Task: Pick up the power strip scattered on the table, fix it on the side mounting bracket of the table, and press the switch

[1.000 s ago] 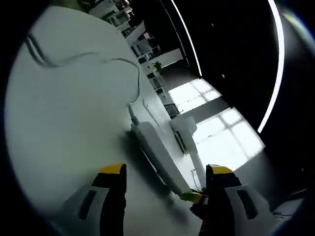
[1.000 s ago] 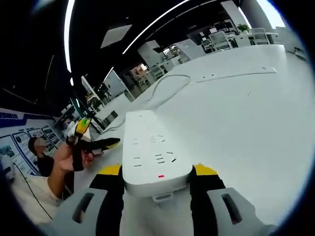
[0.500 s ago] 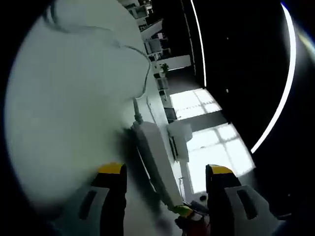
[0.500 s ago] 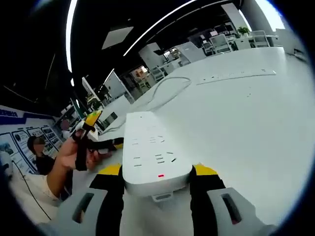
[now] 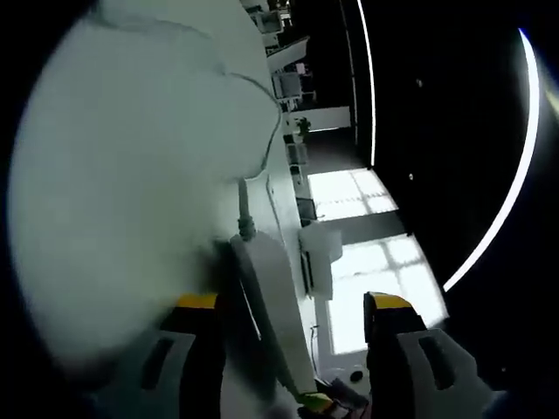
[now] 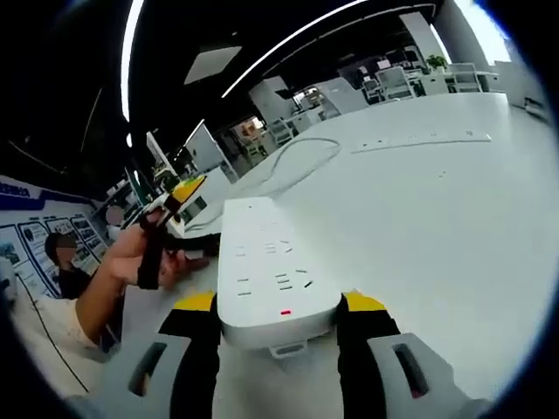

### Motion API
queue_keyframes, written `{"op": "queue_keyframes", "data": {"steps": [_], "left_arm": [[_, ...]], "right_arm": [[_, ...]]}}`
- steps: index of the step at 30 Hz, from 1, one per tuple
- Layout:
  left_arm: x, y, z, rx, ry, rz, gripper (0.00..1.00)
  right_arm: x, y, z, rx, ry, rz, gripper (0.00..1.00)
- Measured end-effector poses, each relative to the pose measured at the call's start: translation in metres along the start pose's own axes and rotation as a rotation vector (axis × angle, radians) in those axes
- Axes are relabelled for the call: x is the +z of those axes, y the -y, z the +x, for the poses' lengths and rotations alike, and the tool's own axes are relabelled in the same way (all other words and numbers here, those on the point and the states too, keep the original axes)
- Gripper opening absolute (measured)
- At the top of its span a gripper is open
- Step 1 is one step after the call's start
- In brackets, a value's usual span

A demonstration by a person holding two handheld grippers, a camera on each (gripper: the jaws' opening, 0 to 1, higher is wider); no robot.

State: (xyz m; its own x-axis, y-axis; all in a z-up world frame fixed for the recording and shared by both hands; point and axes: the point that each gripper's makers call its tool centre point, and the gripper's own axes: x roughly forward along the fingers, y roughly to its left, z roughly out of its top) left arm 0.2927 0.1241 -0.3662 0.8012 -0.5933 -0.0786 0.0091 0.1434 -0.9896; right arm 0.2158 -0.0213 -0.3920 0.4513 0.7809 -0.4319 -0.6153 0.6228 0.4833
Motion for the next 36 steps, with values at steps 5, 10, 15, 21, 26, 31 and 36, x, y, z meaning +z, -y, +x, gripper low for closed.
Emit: {"op": "queue_keyframes", "data": {"steps": [5,10,15,21,26,31,36], "left_arm": [[0.003,0.0,0.006,0.004,0.009,-0.022,0.67],[0.004,-0.001,0.014,0.009,0.011,-0.031,0.67],[0.001,-0.004,0.02,0.02,0.005,-0.035,0.6],[-0.001,-0.008,0.022,0.024,0.005,-0.053,0.54],[-0.001,-0.008,0.022,0.038,0.005,-0.045,0.53],[-0.002,-0.01,0.022,0.051,0.003,-0.038,0.49],[-0.003,-0.015,0.022,0.078,0.002,-0.011,0.42]], "right_arm": [[0.0,0.0,0.0,-0.002,0.0,-0.007,0.49],[-0.001,0.0,0.0,-0.005,-0.001,-0.014,0.49],[-0.002,0.0,0.001,-0.013,-0.003,-0.036,0.49],[-0.004,-0.001,0.002,-0.032,-0.017,-0.092,0.49],[-0.004,0.0,0.002,-0.033,-0.015,-0.096,0.49],[-0.004,0.0,0.002,-0.036,-0.006,-0.095,0.49],[-0.007,-0.001,0.003,-0.052,-0.005,-0.142,0.49]]}}
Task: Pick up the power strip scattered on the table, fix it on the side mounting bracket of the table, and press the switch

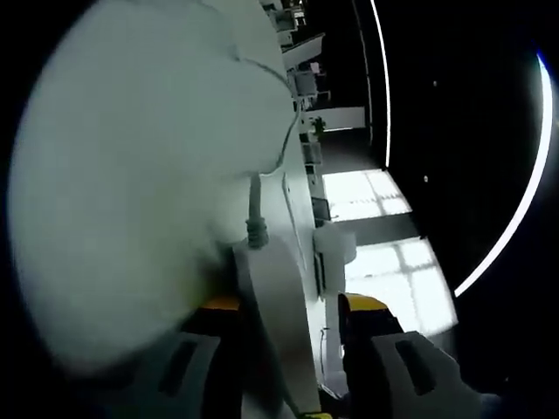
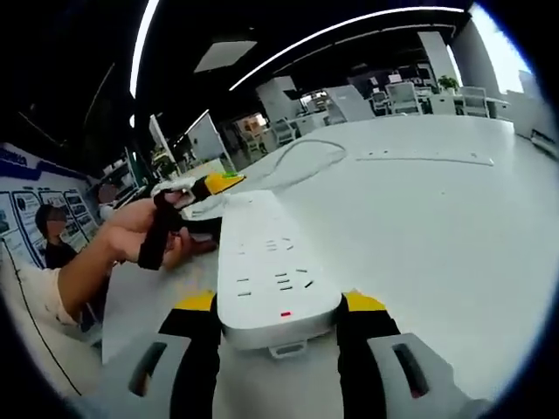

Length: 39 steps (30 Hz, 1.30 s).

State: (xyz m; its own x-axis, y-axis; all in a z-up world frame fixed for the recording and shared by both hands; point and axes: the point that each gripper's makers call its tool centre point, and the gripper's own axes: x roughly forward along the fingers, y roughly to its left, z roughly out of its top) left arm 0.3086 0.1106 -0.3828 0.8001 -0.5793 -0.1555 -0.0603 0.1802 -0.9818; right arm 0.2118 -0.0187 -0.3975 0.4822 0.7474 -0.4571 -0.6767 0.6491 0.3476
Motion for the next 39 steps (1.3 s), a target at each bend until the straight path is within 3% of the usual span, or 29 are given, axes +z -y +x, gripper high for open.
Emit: {"op": "queue_keyframes", "data": {"steps": [8,27,33,39], "left_arm": [[0.002,-0.009,0.001,0.036,0.001,0.023,0.3],[0.001,-0.009,0.001,0.03,-0.002,-0.016,0.27],[0.002,-0.007,0.001,0.006,-0.011,-0.048,0.27],[0.004,-0.005,0.0,-0.013,-0.025,-0.047,0.26]], "right_arm": [[-0.001,0.001,0.001,-0.014,0.016,-0.037,0.49],[0.0,0.002,0.003,-0.036,0.07,-0.087,0.49],[0.002,0.0,0.003,-0.042,0.07,-0.213,0.51],[0.014,-0.006,-0.002,-0.007,0.118,-0.139,0.61]]}}
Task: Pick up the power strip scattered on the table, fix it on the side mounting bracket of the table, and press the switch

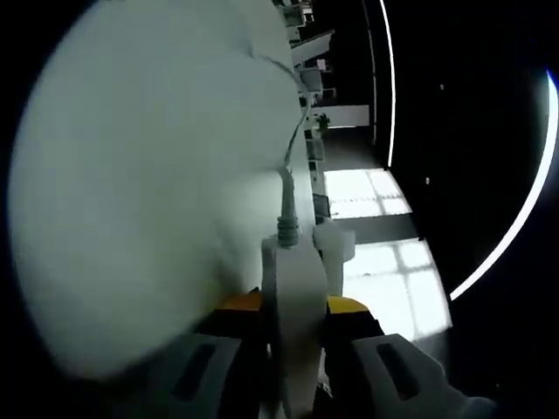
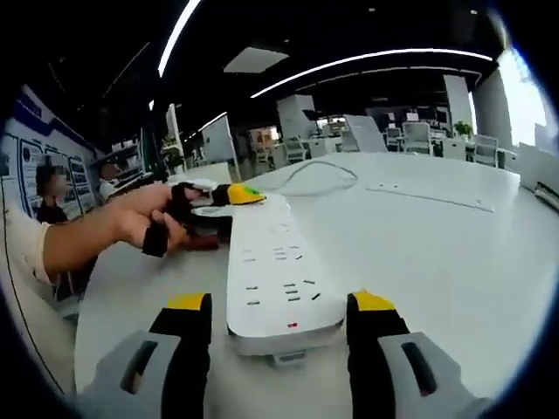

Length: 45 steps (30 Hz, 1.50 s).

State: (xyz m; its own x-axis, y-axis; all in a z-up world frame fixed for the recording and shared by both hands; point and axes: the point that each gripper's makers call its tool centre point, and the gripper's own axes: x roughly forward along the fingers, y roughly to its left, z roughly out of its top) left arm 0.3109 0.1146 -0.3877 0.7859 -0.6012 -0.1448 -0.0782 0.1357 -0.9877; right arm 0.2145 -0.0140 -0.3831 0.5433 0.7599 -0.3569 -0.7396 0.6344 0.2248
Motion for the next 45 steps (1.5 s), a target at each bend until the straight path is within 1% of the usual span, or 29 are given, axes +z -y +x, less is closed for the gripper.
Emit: {"op": "queue_keyframes", "data": {"steps": [4,6,7,9,12,13,16,18,20,23,26,28,31,35,38,42,45], "left_arm": [[0.001,0.003,-0.003,-0.02,-0.021,0.014,0.26],[0.002,0.004,-0.006,-0.028,-0.028,0.004,0.26],[0.002,0.006,-0.007,-0.036,-0.031,0.002,0.26],[0.003,0.01,-0.008,-0.044,-0.033,0.002,0.26],[0.003,0.014,-0.009,-0.059,-0.048,0.014,0.26],[0.003,0.014,-0.01,-0.06,-0.05,0.014,0.26],[0.003,0.019,-0.016,-0.094,-0.08,0.004,0.26],[0.003,0.023,-0.02,-0.109,-0.089,-0.004,0.26],[0.006,0.029,-0.025,-0.132,-0.108,-0.007,0.26],[0.007,0.031,-0.031,-0.145,-0.128,-0.003,0.26],[0.009,0.035,-0.037,-0.154,-0.145,0.017,0.26],[0.009,0.037,-0.042,-0.163,-0.176,0.029,0.26],[0.012,0.039,-0.048,-0.166,-0.185,0.039,0.26],[0.013,0.042,-0.055,-0.183,-0.201,0.047,0.26],[0.014,0.042,-0.057,-0.178,-0.209,0.062,0.26],[0.012,0.043,-0.062,-0.194,-0.231,0.054,0.26],[0.013,0.045,-0.068,-0.209,-0.251,0.044,0.26]], "right_arm": [[0.008,-0.004,-0.005,0.013,0.029,0.024,0.62],[0.015,0.0,-0.009,-0.024,0.061,-0.007,0.61],[0.016,0.001,-0.01,-0.028,0.067,0.0,0.6],[0.019,0.0,-0.013,-0.016,0.087,0.033,0.58],[0.026,-0.005,-0.018,0.008,0.126,0.053,0.59],[0.027,-0.006,-0.019,0.009,0.131,0.054,0.59],[0.043,-0.019,-0.031,0.047,0.213,0.017,0.59],[0.048,-0.025,-0.036,0.074,0.232,0.011,0.59],[0.049,-0.03,-0.043,0.078,0.239,-0.006,0.58],[0.05,-0.032,-0.049,0.06,0.255,-0.014,0.56],[0.049,-0.032,-0.051,0.051,0.26,-0.011,0.57],[0.045,-0.031,-0.05,0.037,0.254,-0.01,0.57],[0.04,-0.034,-0.049,0.037,0.257,0.003,0.57],[0.038,-0.041,-0.049,0.031,0.267,0.002,0.57],[0.041,-0.042,-0.053,-0.004,0.284,-0.016,0.56],[0.044,-0.056,-0.057,0.029,0.281,-0.035,0.55],[0.044,-0.068,-0.058,0.045,0.277,-0.07,0.55]]}}
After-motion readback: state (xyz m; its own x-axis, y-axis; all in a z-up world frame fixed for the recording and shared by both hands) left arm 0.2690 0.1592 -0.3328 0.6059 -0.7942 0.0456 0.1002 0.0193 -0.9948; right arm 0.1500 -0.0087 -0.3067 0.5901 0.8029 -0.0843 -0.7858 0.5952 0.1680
